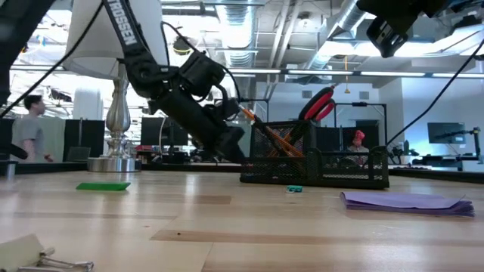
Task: Pick and place office supplies into organizer
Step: Put the top blue binder clip into the black desk organizer
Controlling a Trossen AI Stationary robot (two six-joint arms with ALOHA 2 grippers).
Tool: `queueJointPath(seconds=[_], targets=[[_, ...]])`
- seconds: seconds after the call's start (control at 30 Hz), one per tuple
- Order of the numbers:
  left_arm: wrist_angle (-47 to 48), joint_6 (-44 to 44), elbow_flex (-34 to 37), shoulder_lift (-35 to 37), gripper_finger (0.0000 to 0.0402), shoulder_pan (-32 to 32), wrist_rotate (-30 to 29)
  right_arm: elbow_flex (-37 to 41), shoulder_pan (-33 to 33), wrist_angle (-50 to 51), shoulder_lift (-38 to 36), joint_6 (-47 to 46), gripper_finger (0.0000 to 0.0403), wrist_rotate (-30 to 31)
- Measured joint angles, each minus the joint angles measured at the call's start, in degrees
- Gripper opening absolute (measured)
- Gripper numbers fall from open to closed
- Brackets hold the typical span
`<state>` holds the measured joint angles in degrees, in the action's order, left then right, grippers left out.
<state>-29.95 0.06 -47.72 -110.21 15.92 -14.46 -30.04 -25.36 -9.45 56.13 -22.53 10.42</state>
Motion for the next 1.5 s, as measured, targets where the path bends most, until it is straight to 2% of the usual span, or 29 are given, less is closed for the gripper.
queueJointPath(seconds=[0.13, 0.33, 0.6, 0.77, 0.9, 1.13, 1.27, 1.5], targets=[[-4.4, -1.1, -0.1, -1.4, 0.0142, 1.1, 2.2, 0.0, 0.0, 0.0, 0.0, 0.0, 0.0093, 0.0], [-3.0, -6.5, -0.1, -1.5, 0.0142, 2.4, 1.6, 0.0, 0.0, 0.4, 0.0, 0.0, 0.0093, 0.0], [-3.7, -7.9, -0.1, -1.5, 0.0142, 2.4, 1.5, 0.0, 0.0, 0.5, 0.0, 0.0, 0.0093, 0.1], [-2.8, -12.4, -0.1, -1.5, 0.0142, 2.4, -2.7, 0.0, 0.0, 0.5, 0.0, 0.0, 0.0093, 0.1], [-2.8, -17.1, -0.1, -1.5, 0.0142, 2.3, -2.9, 0.0, 0.0, 0.0, 0.0, 0.0, 0.0093, 0.1], [-2.7, -19.4, -0.1, -1.5, 0.0142, 0.2, -3.1, 0.0, 0.0, -2.4, 0.0, 0.0, 0.0093, 0.1], [-2.4, -22.6, -0.1, -1.5, 0.0142, -0.7, -8.6, 0.0, 0.0, -4.6, 0.0, 0.0, 0.0093, 0.1], [-4.1, -26.7, -0.3, -2.7, 0.0142, -1.1, -8.9, 0.0, 0.2, -6.3, 0.0, 0.2, 0.0093, 0.1]])
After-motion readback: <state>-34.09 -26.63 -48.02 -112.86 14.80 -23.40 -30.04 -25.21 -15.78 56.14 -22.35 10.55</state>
